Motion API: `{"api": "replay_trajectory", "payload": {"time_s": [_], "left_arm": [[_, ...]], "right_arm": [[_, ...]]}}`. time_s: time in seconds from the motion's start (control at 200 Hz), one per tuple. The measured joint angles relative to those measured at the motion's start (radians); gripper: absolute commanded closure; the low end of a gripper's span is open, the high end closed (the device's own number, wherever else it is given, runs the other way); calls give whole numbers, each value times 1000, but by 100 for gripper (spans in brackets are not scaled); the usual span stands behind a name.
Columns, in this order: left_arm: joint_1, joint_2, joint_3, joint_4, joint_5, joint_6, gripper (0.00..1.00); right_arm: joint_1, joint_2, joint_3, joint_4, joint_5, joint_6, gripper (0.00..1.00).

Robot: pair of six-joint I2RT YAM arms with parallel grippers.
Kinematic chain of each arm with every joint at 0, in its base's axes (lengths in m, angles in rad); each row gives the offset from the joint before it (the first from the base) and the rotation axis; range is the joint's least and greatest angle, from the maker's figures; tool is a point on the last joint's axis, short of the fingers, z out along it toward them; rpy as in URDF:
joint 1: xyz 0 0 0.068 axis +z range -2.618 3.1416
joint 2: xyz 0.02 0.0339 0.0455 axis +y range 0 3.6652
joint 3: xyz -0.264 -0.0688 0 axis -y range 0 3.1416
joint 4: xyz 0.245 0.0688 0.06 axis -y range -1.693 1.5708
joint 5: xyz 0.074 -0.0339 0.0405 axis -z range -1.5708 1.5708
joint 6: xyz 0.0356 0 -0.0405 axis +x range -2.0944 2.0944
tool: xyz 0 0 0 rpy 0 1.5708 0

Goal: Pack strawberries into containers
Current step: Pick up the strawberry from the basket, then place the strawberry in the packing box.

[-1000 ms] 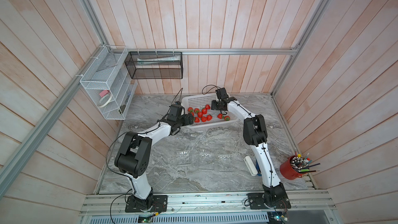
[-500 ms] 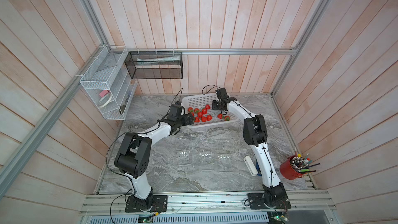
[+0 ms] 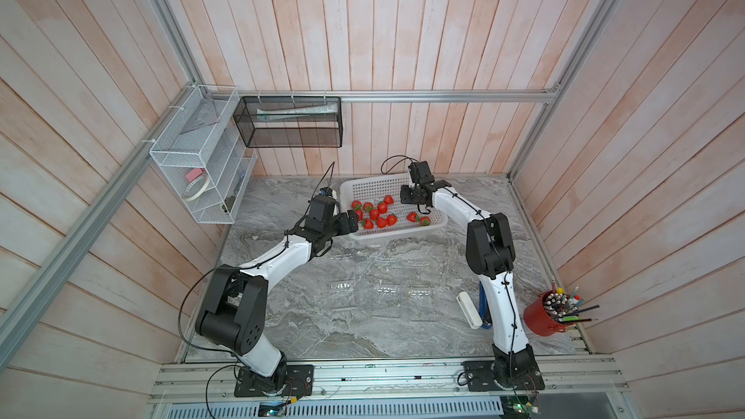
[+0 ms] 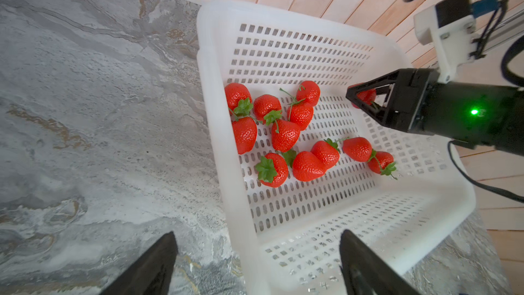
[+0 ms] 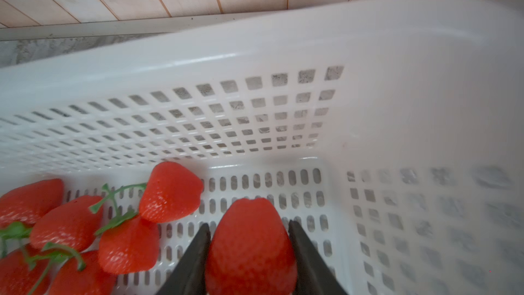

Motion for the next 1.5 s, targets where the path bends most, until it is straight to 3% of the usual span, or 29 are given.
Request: {"api": "replay_trajectory", "payload": {"time_s": [0.485,0.815,1.045,1.285,1.4,1.5], "left_arm": [[0,-233,-197,-36,-45,-43,8],[0,-287,-227,-59,-56,-54,8],[0,-280,-225,-71,-79,-58,5],[0,-269,-217,-74,-105,-62,4],[0,-266,-209,-75,-112,-68,4],[0,-257,-204,-77,-116,-69,3]], "right_arm": [[130,-388,-410,97,5,-11,83],[388,-697,-679,77,18,-27,84],[510,-786,-814,0,-41,-14,84],[540,-798,-1011,-32,-159,17,84],[562,-780,-1027,-45,-184,18,78],[572,-767,-1033,-40,-200,18,60]]}}
